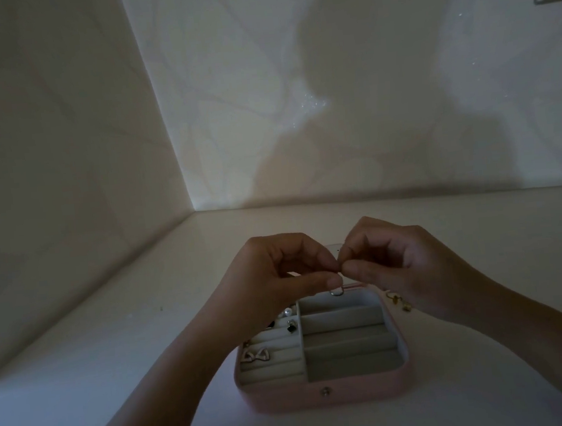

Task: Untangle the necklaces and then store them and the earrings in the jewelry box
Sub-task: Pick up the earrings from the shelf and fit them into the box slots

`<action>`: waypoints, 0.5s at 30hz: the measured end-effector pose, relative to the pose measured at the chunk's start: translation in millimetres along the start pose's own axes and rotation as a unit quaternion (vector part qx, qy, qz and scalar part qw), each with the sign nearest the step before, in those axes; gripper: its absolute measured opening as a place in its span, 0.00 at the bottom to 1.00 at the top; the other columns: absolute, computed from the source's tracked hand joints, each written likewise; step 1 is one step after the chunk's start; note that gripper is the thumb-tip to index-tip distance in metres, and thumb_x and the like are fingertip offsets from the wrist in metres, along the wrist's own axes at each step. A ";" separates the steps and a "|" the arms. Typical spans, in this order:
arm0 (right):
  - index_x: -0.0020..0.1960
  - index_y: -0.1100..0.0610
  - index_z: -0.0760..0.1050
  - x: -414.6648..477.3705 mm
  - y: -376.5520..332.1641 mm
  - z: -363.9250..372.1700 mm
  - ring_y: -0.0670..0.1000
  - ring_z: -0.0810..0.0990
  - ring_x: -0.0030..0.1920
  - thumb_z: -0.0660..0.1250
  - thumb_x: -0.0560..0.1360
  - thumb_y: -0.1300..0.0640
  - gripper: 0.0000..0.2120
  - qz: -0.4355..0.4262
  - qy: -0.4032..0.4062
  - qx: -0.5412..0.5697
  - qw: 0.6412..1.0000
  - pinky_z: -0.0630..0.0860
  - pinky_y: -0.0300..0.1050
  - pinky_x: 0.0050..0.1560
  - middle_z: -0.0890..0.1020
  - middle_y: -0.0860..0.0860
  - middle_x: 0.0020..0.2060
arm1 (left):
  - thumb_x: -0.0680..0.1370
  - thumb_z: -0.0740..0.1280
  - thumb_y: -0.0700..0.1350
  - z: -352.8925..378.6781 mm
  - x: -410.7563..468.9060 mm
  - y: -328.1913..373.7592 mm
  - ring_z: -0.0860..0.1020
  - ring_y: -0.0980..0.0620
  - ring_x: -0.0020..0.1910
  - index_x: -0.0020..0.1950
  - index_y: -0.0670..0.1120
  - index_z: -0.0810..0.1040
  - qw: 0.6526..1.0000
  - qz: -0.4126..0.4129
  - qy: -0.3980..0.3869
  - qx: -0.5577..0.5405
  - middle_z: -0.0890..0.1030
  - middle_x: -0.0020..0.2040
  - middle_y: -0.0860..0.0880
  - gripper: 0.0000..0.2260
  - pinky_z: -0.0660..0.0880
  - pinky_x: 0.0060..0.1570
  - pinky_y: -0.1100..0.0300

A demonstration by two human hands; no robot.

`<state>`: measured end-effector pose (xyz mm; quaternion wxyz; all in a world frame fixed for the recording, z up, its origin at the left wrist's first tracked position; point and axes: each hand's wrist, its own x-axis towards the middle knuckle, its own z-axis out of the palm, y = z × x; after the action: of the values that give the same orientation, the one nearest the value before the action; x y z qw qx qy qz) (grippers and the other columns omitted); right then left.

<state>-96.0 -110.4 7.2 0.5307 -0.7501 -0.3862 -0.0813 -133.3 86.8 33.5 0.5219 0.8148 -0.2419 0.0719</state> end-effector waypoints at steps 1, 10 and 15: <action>0.41 0.46 0.80 -0.1 0.3 0.4 0.58 0.74 0.36 0.70 0.70 0.49 0.01 -0.001 0.000 0.002 1.000 0.70 0.39 0.35 0.77 0.44 0.39 | 0.65 0.73 0.46 -0.4 -0.2 0.3 0.83 0.52 0.39 0.41 0.46 0.82 1.000 0.001 -0.001 0.005 0.85 0.38 0.50 0.07 0.80 0.44 0.62; 0.44 0.50 0.80 -2.6 5.1 4.8 0.43 0.72 0.32 0.70 0.73 0.50 0.04 0.017 -0.027 -0.031 0.999 0.68 0.31 0.34 0.79 0.42 0.41 | 0.66 0.73 0.45 -31.9 -3.0 5.2 0.82 0.56 0.35 0.41 0.47 0.84 0.978 -0.143 -0.148 0.034 0.85 0.37 0.49 0.06 0.77 0.39 0.66; 0.47 0.47 0.78 -4.4 15.1 7.6 0.46 0.76 0.40 0.67 0.76 0.50 0.02 -0.014 -0.042 -0.201 0.979 0.70 0.32 0.39 0.76 0.39 0.45 | 0.69 0.73 0.38 -49.0 -9.0 4.8 0.82 0.56 0.35 0.41 0.47 0.85 0.933 -0.232 -0.275 0.032 0.85 0.37 0.48 0.04 0.77 0.37 0.67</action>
<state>-91.1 -108.2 -9.4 0.3515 -0.8387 -0.3942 -0.1327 -136.8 131.5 55.9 0.4105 0.8527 -0.1779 -0.2698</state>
